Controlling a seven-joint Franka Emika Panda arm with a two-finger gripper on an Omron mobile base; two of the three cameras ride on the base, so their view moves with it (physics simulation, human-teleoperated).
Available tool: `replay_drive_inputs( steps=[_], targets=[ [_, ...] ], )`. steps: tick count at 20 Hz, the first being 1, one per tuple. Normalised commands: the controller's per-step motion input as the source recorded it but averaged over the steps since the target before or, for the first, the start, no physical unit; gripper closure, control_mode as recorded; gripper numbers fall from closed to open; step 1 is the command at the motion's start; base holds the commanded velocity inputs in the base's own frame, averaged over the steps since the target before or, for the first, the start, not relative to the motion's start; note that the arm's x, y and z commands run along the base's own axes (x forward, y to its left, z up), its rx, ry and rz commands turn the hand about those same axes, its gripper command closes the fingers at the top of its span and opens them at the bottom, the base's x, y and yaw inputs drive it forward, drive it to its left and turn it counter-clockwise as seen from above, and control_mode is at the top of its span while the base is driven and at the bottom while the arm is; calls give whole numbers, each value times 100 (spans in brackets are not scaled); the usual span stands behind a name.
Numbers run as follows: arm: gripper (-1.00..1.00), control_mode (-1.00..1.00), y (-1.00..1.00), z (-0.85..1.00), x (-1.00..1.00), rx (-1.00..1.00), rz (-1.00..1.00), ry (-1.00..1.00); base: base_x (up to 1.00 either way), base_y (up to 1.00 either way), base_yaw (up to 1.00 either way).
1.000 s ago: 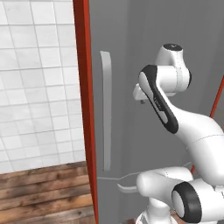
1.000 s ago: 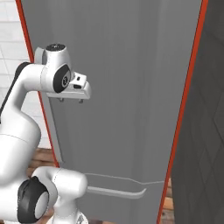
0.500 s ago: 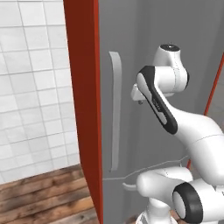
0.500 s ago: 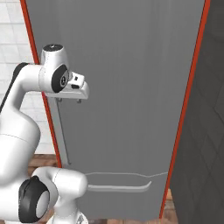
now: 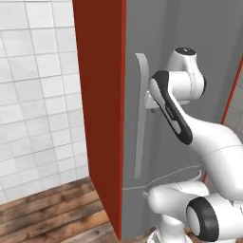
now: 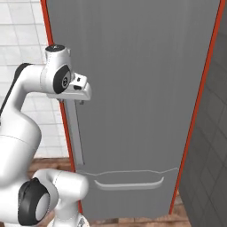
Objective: Retrieve the butter from the fridge and place it on a plate on the dining table. Then retrieve the butter knife by the fridge and place it near the plate.
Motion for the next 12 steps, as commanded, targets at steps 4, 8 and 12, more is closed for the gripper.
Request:
replay_drive_inputs(
  steps=[4,8,12],
  targets=[
    [-100,100,0,0,0,0,0,0,-61,4,-1],
    [-100,100,0,0,0,0,0,0,-49,4,0],
    [-100,100,0,0,0,0,0,0,-10,37,0]
  ],
)
